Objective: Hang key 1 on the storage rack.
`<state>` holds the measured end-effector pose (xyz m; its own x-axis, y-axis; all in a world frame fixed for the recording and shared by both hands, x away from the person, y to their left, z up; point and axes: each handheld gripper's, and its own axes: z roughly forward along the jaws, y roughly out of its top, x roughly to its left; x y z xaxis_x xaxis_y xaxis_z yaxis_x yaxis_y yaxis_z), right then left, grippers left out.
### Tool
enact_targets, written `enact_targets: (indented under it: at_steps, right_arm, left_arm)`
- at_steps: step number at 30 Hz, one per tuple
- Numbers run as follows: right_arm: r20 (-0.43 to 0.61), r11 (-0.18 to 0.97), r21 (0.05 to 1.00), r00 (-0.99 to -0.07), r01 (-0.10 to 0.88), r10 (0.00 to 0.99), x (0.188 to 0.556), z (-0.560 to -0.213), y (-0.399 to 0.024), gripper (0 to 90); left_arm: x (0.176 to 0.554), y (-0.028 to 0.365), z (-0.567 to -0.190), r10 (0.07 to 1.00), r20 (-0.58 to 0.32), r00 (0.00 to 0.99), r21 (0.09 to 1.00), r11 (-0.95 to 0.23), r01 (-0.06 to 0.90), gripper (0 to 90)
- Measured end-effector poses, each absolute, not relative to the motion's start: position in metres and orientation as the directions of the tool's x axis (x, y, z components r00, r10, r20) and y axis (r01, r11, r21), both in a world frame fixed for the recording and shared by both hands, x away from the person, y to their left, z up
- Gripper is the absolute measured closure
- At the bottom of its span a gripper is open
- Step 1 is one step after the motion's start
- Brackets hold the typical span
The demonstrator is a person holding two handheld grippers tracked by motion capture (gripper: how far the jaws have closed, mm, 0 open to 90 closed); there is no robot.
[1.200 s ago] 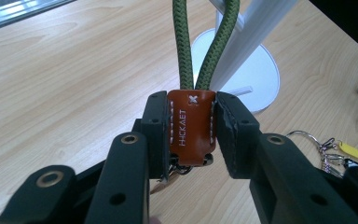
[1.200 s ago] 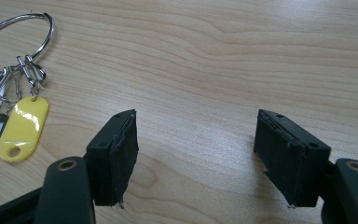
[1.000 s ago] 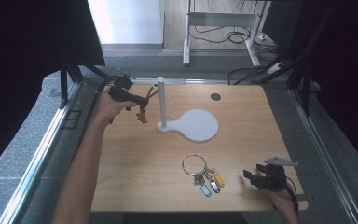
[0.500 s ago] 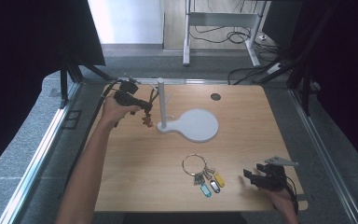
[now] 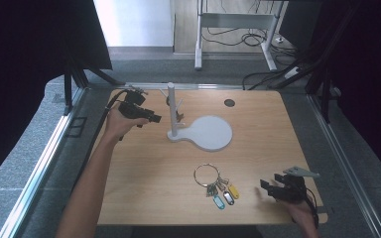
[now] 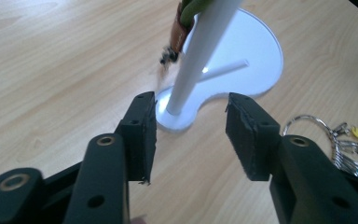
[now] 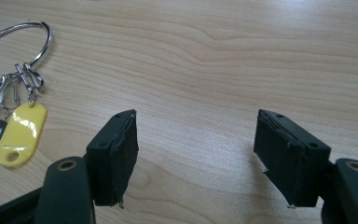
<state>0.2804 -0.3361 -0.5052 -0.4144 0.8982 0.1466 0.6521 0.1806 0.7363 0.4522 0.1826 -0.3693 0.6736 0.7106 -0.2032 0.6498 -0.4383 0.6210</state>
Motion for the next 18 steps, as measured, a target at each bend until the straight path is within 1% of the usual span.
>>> enact_targets:
  at_steps: [2,5,10,11,13,16,18]
  right_arm:
    - [0.146,0.181,0.737,-0.415,0.652,0.898,0.28,-0.505,-0.336,30.6]
    - [0.148,0.18,0.738,-0.417,0.65,0.897,0.279,-0.504,-0.336,30.6]
    - [0.147,0.179,0.74,-0.416,0.649,0.898,0.278,-0.504,-0.337,30.6]
    - [0.146,0.181,0.741,-0.417,0.647,0.897,0.278,-0.504,-0.336,30.6]
    - [0.146,0.182,0.739,-0.419,0.648,0.896,0.277,-0.504,-0.336,30.6]
    - [0.145,0.186,0.74,-0.424,0.647,0.894,0.277,-0.504,-0.334,30.6]
    - [0.142,0.192,0.74,-0.43,0.644,0.892,0.277,-0.504,-0.333,30.6]
  left_arm:
    - [0.449,0.183,-0.369,0.709,-0.202,0.676,0.625,-0.438,0.646,51.3]
    - [0.432,0.183,-0.37,0.687,-0.203,0.698,0.637,-0.449,0.627,45.8]
    - [0.414,0.183,-0.369,0.677,-0.176,0.715,0.653,-0.463,0.6,44.4]
    - [0.407,0.183,-0.368,0.675,-0.155,0.721,0.653,-0.478,0.588,44.2]
    - [0.404,0.184,-0.368,0.673,-0.147,0.725,0.652,-0.484,0.583,43.9]
    - [0.388,0.186,-0.375,0.664,-0.161,0.73,0.67,-0.469,0.575,43.8]
    - [0.385,0.186,-0.377,0.668,-0.16,0.727,0.671,-0.466,0.576,43.9]
